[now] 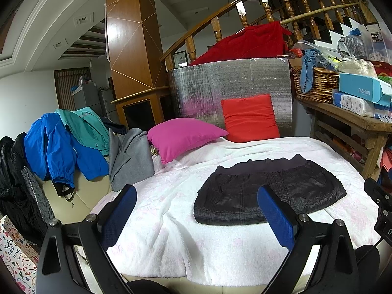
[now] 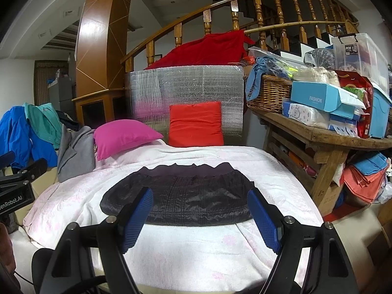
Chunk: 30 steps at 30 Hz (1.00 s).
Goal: Fold large clothes
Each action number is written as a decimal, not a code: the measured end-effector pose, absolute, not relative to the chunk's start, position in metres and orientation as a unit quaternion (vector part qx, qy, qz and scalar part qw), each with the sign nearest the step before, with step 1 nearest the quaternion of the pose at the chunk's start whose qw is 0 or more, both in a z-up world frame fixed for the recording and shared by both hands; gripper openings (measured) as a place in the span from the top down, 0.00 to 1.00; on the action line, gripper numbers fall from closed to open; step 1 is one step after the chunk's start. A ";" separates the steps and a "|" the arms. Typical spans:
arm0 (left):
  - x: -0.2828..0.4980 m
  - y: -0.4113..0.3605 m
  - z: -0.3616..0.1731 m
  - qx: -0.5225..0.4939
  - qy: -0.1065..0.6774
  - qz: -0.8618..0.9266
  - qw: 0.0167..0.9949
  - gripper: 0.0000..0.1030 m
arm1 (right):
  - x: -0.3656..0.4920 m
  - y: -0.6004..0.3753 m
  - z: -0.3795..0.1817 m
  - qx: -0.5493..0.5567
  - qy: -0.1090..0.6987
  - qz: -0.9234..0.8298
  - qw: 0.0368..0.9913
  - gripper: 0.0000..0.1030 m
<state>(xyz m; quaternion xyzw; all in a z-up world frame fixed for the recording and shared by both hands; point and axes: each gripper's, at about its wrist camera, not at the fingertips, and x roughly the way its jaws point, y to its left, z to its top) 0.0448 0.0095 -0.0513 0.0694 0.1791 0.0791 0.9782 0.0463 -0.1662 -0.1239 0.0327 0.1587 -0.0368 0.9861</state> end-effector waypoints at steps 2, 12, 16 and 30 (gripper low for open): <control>0.045 0.010 -0.051 0.069 0.179 0.078 0.978 0.04 | 0.046 -0.166 -0.124 0.032 0.158 -0.037 0.986 0.20; 0.044 0.010 -0.052 0.069 0.179 0.080 0.978 0.04 | 0.046 -0.164 -0.124 0.031 0.159 -0.037 0.986 0.20; 0.043 0.010 -0.052 0.069 0.179 0.080 0.978 0.04 | 0.046 -0.165 -0.123 0.032 0.159 -0.037 0.986 0.20; 0.044 0.013 -0.051 0.067 0.183 0.080 0.978 0.04 | 0.047 -0.164 -0.123 0.032 0.160 -0.038 0.986 0.20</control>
